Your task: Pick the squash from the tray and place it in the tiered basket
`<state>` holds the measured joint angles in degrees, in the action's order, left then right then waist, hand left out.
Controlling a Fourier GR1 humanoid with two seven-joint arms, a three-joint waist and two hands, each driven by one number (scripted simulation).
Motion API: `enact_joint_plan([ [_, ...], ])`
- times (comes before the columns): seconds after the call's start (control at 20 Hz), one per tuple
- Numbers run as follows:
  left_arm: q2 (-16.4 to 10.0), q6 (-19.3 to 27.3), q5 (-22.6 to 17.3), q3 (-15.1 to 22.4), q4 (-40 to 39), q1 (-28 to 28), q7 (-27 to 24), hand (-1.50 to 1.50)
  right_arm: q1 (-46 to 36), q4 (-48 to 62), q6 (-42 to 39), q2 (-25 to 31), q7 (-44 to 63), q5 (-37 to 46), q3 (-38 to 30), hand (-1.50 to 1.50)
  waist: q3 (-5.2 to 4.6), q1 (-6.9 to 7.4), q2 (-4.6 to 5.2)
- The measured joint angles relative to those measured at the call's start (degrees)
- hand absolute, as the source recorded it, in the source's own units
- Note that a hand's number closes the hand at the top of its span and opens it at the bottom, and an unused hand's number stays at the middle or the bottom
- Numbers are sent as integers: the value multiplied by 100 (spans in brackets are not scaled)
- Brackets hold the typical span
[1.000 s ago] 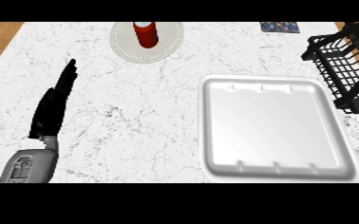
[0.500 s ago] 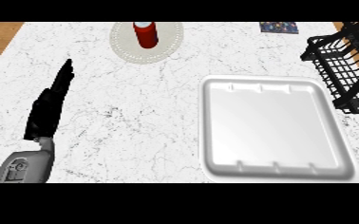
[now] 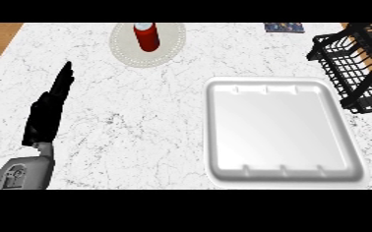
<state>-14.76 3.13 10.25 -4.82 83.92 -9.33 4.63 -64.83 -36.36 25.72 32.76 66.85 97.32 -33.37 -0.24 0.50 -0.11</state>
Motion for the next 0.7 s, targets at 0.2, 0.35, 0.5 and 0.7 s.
enact_joint_plan([
  [0.2, -19, 30, 15, -49, 2, 104, 0, 0, 86, -637, -68, -230, 197, 149, -205, -150, 5, -111, -59],
  [0.35, -122, -39, -43, -147, -7, 126, 35, 0, 187, -1249, -154, -579, 290, 230, -344, -150, 5, -205, -108],
  [0.5, -122, -12, -29, -174, -6, 217, 34, 0, 357, -1977, -254, -1017, 315, 342, -429, -150, 4, -300, -157],
  [0.7, -100, 36, -25, -206, 25, 308, 43, 0, 723, -3122, -389, -1692, 238, 513, -467, -150, 4, -412, -204],
])
